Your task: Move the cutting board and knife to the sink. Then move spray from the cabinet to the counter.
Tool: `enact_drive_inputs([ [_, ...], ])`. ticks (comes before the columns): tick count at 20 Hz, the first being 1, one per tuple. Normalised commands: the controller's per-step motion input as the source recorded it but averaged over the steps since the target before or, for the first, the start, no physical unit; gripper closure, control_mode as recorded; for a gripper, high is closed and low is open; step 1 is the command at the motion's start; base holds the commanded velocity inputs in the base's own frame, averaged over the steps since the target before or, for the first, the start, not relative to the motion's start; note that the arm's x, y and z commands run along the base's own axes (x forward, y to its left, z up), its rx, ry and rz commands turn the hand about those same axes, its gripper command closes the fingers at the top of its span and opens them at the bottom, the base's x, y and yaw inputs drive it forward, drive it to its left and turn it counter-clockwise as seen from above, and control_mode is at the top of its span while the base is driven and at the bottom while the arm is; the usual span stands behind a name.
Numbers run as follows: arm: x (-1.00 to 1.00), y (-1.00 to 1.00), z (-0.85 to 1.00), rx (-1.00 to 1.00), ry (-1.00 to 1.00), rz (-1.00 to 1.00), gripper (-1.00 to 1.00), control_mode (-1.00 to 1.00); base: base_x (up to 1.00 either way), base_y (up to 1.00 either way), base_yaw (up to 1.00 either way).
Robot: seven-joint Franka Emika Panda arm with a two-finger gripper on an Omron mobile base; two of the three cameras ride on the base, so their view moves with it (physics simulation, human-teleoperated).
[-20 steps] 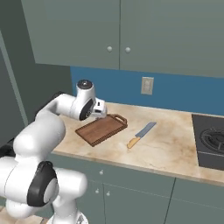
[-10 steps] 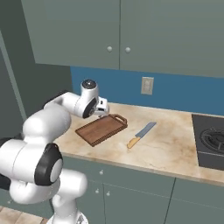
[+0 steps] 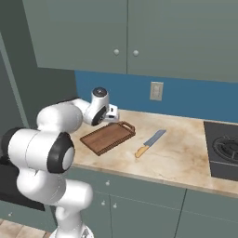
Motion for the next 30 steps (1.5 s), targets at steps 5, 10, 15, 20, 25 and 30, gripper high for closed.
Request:
enact_drive_inputs([
  [5, 0.36, -0.15, -0.01, 0.01, 0.0, 0.03, -1.0, -1.0, 0.0, 0.0, 0.0],
  [10, 0.31, -0.12, -0.01, 0.0, 0.0, 0.03, -1.0, -1.0, 0.0, 0.0, 0.0],
  [15, 0.31, -0.05, -0.13, 0.0, 0.0, 0.03, -1.0, -1.0, 0.0, 0.0, 0.0],
  [20, 0.38, 0.0, -0.31, 0.0, 0.0, 0.0, -1.0, -1.0, 0.0, 0.0, 0.0],
  [25, 0.34, 0.0, -0.19, 0.0, 0.0, 0.0, -1.0, -1.0, 0.0, 0.0, 0.0],
  [30, 0.28, 0.0, -0.09, 0.0, 0.0, 0.0, -1.0, -1.0, 0.0, 0.0, 0.0],
])
